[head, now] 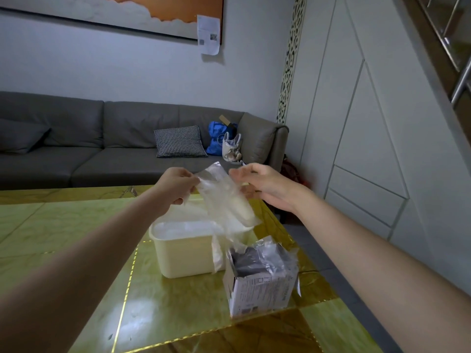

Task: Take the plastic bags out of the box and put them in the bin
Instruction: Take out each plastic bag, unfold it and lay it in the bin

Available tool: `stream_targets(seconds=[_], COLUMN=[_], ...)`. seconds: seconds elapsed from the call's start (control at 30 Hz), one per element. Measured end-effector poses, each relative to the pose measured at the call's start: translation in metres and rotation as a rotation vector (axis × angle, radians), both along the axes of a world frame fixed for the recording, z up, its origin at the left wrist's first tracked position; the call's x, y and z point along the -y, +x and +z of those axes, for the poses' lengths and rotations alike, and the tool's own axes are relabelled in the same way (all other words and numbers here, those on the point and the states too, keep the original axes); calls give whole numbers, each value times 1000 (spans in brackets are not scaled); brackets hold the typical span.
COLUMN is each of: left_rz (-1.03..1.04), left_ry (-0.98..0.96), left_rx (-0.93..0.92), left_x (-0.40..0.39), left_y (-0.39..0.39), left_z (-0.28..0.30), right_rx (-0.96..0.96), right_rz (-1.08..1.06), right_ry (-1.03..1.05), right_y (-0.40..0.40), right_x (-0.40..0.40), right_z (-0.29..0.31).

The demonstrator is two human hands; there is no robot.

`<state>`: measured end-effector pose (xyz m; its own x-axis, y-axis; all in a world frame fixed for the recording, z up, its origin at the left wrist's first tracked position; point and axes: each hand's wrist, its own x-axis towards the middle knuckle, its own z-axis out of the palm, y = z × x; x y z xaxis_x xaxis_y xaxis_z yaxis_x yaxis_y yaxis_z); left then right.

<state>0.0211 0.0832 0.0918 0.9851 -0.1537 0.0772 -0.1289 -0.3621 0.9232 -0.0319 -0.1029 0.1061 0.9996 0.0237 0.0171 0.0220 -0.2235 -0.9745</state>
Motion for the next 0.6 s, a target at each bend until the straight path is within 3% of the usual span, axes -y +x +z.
stream_targets(seconds=[0.2,0.3,0.4,0.43,0.5,0.6], left_rz=[0,35,70,71,74,191], left_ry=[4,-26,-61,-64,-35,194], left_rx=[-8,-52,-89,-88,-50,53], left_x=[-12,-17,-22,-24,-29,-46], left_y=[3,6,10,11,16,28], left_z=[2,0,-1,-3,-6,-11], right_rx=[128,-58,-93,-27,70,89], right_rz=[-71,131,174,121,-34,-224], right_ry=[-343,-304,-643,-649,-458,-258], right_y=[11,7,7,12,19,34], right_x=[-21,-30,-40,-41,-42,-41], right_z=[9,12,-1,-4,-3,-1])
